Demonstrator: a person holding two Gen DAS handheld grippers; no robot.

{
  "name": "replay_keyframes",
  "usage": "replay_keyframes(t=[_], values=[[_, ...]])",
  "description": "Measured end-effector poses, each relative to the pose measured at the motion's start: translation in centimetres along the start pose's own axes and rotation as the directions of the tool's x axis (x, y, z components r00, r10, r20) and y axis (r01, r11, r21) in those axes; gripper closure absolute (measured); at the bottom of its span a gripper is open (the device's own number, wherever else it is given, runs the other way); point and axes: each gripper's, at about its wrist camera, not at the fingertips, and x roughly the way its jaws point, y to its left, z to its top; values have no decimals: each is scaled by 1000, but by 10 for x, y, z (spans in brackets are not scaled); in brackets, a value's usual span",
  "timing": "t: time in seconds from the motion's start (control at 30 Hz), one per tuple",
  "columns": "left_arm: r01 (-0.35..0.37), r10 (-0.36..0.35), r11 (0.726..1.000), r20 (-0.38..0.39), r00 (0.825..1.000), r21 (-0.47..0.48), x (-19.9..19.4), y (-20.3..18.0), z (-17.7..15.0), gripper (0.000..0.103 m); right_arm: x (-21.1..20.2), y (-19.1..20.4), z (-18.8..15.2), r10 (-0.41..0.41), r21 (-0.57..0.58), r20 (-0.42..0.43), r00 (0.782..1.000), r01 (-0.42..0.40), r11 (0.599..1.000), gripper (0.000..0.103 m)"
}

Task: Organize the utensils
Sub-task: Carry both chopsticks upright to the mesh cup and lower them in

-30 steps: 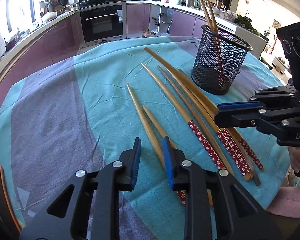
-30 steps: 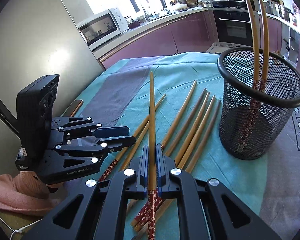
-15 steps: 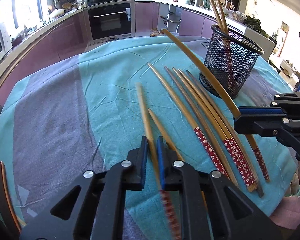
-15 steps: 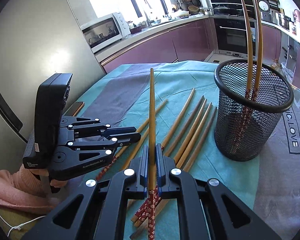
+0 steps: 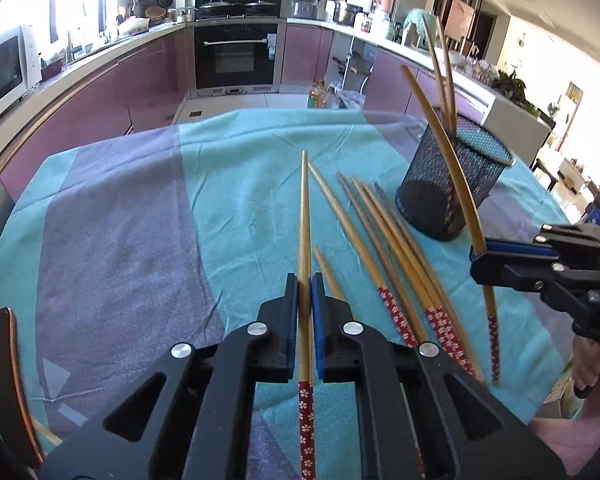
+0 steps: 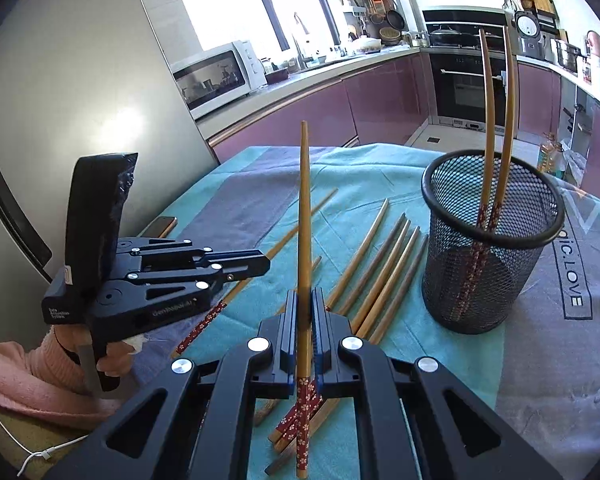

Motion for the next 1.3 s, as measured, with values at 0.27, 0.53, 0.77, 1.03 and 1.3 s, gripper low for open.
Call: replay_keyframes(t=[0.27,0.53,0.77,1.03,1.3], values=[[78,-77,997,75,994,-11,-34,-3,13,96,-20,-1,2,-10,-7,56,998,10,1000,97],[153,-152,988,130,980,-2,-63,-8,25,96,-44,-4,4,-33,-4,125,992,34,999,97],[173,-173,985,173,970,14,-82,-15,33,96,-66,-13,11,-61,5,189,980,62,998,97],[204,-208,978,225,952,40,-95,-29,42,96,-85,-20,21,-91,7,251,964,93,996,97],[227,-234,972,255,938,59,-99,-42,54,96,-90,-21,26,-106,9,280,954,108,994,97]])
